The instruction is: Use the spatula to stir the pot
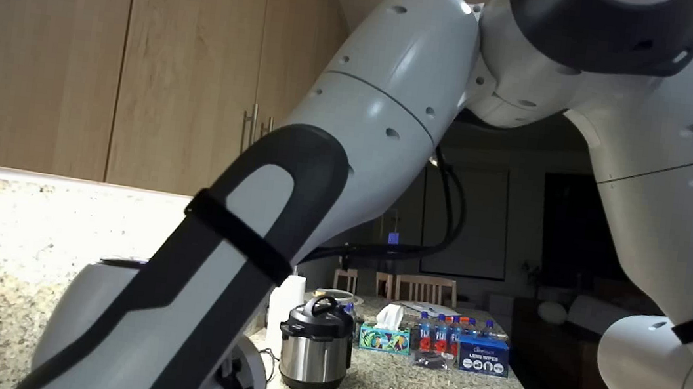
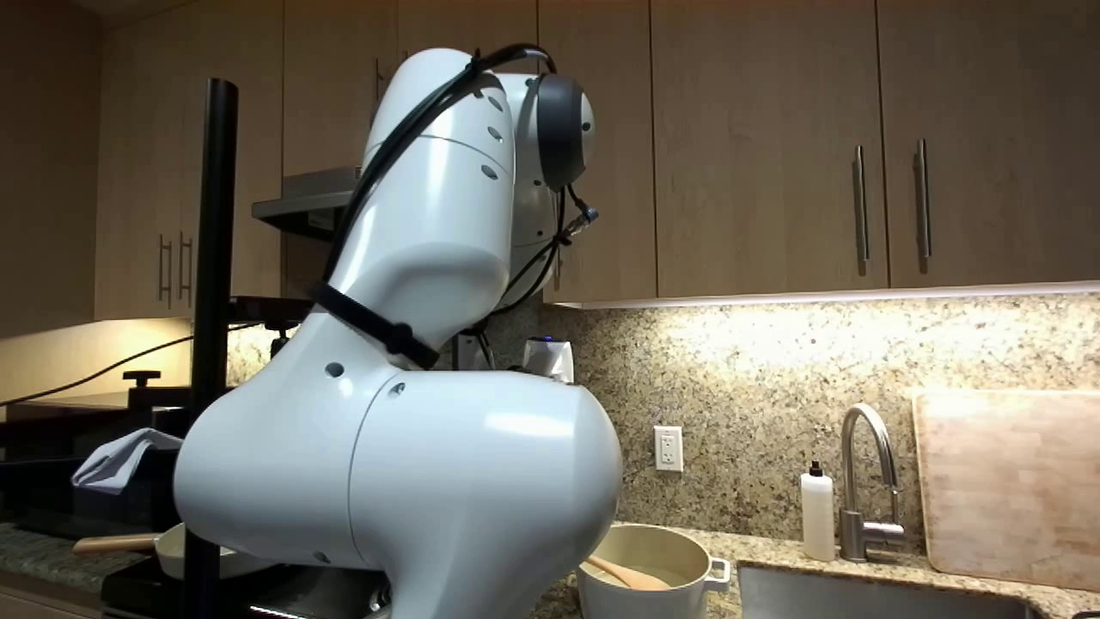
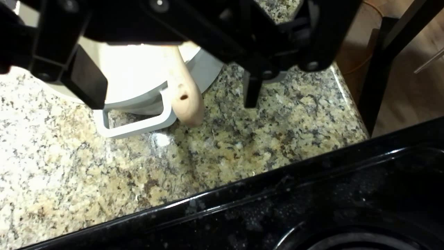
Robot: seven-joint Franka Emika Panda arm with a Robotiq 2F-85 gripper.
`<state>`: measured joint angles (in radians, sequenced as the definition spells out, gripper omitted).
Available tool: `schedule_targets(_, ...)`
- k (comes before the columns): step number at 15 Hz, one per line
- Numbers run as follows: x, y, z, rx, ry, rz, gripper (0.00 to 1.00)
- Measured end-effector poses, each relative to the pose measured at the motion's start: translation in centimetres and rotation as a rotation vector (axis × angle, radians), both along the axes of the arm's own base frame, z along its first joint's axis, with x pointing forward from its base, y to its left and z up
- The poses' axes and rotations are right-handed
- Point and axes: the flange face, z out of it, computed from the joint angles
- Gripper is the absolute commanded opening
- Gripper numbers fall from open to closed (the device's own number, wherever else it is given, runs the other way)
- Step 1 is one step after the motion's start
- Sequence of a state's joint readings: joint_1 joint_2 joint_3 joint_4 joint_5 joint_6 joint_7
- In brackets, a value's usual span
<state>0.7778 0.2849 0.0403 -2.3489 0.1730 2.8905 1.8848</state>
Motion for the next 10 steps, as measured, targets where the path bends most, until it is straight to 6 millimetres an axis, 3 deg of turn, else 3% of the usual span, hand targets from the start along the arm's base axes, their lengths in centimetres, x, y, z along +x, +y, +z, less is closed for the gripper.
schedule_targets(5, 3.1, -1.0, 1.2, 0.027, 0.050, 0.102, 1.00)
schedule_targets(10, 3.3, -1.0, 0.2, 0.063, 0.084, 0.167, 1.00)
